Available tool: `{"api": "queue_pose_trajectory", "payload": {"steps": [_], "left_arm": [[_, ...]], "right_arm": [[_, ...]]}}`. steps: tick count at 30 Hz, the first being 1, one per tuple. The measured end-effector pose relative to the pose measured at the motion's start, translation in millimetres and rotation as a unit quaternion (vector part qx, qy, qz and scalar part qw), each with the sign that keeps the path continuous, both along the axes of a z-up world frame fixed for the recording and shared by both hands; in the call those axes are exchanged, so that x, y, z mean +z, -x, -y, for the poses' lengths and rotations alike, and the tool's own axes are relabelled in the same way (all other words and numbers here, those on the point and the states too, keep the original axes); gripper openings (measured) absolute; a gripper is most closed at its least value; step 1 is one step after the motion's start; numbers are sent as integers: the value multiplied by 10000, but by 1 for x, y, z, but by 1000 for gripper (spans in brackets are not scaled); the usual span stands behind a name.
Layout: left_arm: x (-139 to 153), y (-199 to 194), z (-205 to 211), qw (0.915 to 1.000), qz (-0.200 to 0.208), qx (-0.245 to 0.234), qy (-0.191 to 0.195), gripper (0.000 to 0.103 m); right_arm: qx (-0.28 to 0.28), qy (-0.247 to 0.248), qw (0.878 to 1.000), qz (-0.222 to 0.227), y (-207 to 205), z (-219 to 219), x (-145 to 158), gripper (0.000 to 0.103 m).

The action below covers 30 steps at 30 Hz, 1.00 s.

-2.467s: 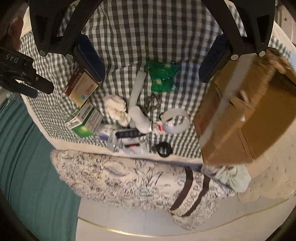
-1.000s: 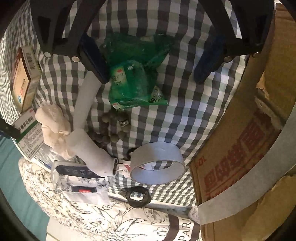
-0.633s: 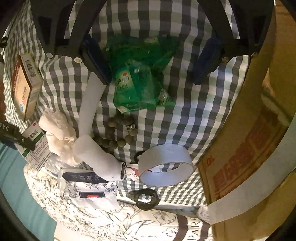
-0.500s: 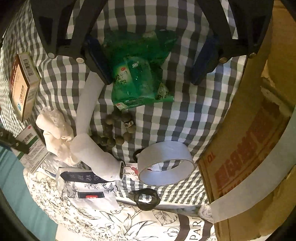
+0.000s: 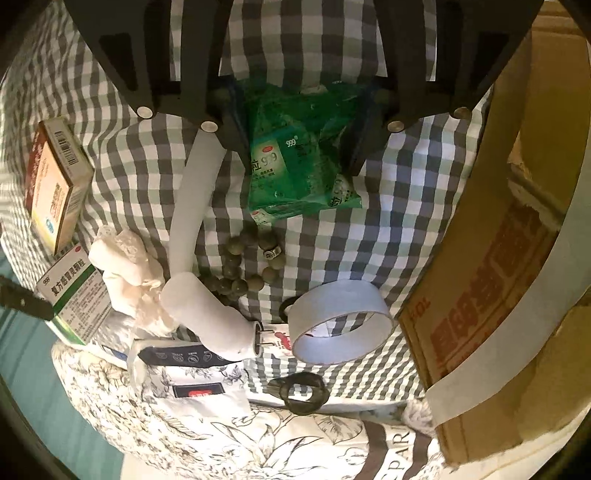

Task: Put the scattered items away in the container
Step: 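Grasp the green medicine box with the right tool, then carry the green medicine box and green packet into the cardboard box and release both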

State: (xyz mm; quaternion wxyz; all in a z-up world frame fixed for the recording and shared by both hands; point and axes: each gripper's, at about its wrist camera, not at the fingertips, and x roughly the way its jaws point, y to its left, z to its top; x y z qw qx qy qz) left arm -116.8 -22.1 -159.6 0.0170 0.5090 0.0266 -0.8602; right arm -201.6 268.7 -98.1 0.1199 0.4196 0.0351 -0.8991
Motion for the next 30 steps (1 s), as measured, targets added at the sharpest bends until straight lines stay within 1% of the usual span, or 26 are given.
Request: {"api": "queue_pose_trajectory", "payload": {"steps": [2, 4, 7, 9, 11, 13, 15, 18, 22, 26, 30], "left_arm": [[1, -1, 1, 10000, 30, 27, -38, 46], [2, -3, 2, 10000, 61, 40, -46, 46], [2, -5, 1, 9999, 70, 51, -57, 46], [4, -6, 1, 10000, 65, 39, -58, 46], [7, -8, 1, 10000, 39, 20, -46, 46], [11, -11, 1, 10000, 6, 6, -58, 46], [16, -13, 0, 10000, -45, -9, -86, 46], [26, -16, 0, 9998, -134, -17, -140, 46], [43, -21, 0, 9993, -302, -64, -230, 46], [64, -26, 1, 9982, -495, -139, -302, 46], [89, -31, 5, 9967, -708, -200, -355, 46]], "right_arm": [[147, -156, 9998, -64, -3, 10, -1, 103], [293, -541, 9981, -95, -3, 25, -5, 103], [322, -846, 9958, -138, 0, 35, -13, 103], [221, -800, 9965, -105, 2, 32, -16, 103], [46, -666, 9977, -70, 3, 27, -17, 94], [-43, -483, 9988, 3, 2, 22, -14, 93], [-84, -434, 9990, -13, -3, 21, -9, 93], [-156, -512, 9984, -201, -20, 25, 6, 93], [-70, -355, 9990, -253, -43, 33, 29, 93], [154, -195, 9990, -374, -69, 45, 53, 93], [252, -35, 9987, -446, -87, 60, 75, 93]]}}
